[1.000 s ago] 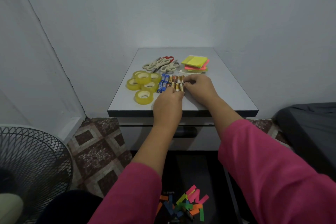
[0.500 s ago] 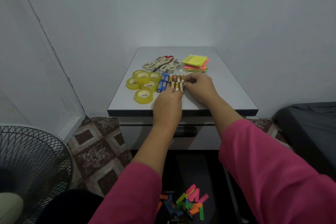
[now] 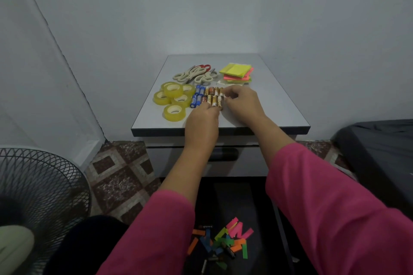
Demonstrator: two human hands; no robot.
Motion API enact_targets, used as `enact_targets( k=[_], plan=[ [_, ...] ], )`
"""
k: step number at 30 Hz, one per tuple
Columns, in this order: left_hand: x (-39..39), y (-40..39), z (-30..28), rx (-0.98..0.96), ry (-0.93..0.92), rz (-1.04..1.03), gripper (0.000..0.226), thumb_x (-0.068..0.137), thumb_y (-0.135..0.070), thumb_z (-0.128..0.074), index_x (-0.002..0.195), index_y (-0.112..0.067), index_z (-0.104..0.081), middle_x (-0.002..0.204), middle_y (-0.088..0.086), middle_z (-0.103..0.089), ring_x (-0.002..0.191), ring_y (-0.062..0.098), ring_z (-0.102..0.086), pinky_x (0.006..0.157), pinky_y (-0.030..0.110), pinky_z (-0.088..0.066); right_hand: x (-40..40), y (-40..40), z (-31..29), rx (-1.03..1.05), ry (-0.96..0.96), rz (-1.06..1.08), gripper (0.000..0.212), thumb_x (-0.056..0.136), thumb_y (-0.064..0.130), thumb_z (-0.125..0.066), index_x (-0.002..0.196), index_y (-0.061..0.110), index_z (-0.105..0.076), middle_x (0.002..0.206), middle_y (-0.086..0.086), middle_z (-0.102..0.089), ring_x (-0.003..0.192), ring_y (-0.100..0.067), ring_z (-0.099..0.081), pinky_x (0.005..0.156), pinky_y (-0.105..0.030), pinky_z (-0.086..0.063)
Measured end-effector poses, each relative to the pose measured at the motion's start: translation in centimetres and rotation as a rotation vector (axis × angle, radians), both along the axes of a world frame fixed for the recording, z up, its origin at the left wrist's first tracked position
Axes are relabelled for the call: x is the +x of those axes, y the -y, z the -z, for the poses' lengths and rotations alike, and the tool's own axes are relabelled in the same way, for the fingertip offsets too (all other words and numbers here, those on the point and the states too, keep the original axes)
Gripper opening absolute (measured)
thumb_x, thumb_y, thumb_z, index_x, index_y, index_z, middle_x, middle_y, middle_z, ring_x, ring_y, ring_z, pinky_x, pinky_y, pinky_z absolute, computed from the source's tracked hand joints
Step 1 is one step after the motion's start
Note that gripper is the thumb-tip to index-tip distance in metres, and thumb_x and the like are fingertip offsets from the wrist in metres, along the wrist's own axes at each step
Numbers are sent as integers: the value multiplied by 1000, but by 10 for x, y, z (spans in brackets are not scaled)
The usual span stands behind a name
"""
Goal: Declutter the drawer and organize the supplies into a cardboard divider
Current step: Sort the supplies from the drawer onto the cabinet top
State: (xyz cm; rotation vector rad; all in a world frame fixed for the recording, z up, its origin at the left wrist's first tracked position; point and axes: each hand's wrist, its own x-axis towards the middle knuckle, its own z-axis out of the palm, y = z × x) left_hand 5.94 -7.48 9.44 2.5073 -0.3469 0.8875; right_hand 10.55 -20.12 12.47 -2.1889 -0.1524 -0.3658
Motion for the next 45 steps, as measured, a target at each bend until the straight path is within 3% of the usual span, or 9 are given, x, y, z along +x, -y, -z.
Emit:
enact_targets(
  k=[7,10,14,20,24,26,32,37,45],
  plan=[
    [-16,-8,-9,-36,-72,80,23,95,-14,-54,109,-6,-71,103,11,-64,92,27,-58,76,40,-49,-40,-1,5,48,86,-47,28,89,5,-55,110,14,-70,107,4,-68,93,0,-58,81,-7,-44],
    [-41,-10,1,-65,-57,135,22,92,-14,-55,97,-3,-73,93,11,-64,85,26,-59,72,42,-51,-67,0,13,153,112,-70,25,89,4,-56,102,17,-72,96,12,-67,88,7,-59,75,-2,-44],
    [-75,-16,37,-63,-55,194,22,84,-12,-56,91,-2,-74,87,12,-66,78,28,-64,65,42,-55,-108,4,47,215,149,-88,22,88,2,-61,100,18,-73,97,9,-68,93,-1,-63,83,-10,-48],
    [-101,-32,102,4,-414,143,20,94,-13,-57,106,-8,-72,105,9,-65,96,24,-62,87,38,-49,-145,14,125,200,-168,-18,21,91,6,-60,104,19,-70,101,8,-64,93,-1,-58,80,-7,-44],
    [-102,-41,134,49,-735,72,26,95,-13,-52,114,-8,-69,114,9,-64,103,22,-61,89,28,-47,-154,16,178,3,-415,7,21,91,6,-58,105,14,-70,105,2,-66,93,-5,-58,72,-3,-40],
    [-107,-46,152,36,-960,42,27,95,-11,-50,112,-3,-69,107,10,-66,98,19,-63,78,20,-50,-161,17,200,-144,-510,-24,19,90,8,-59,103,14,-70,104,-2,-69,90,-9,-61,76,-13,-45],
    [-134,-48,189,218,-1372,13,35,82,-25,-72,110,-5,-65,112,11,-66,102,24,-64,77,25,-48,-182,14,234,-503,-733,-156,18,91,28,-59,99,17,-70,102,-6,-69,92,-20,-65,77,-26,-50],
    [-142,-43,201,281,-1439,42,40,80,-26,-75,113,-8,-62,115,10,-66,103,24,-64,74,27,-46,-185,8,240,-610,-777,-199,26,90,36,-61,106,15,-65,110,-6,-65,101,-22,-61,81,-26,-45],
    [-141,-38,212,421,-1465,53,40,81,-13,-72,119,-7,-63,122,12,-63,110,26,-61,92,34,-51,-187,-1,249,-681,-804,-275,28,92,29,-57,116,15,-60,116,-6,-63,106,-22,-60,89,-33,-47]
  ],
)
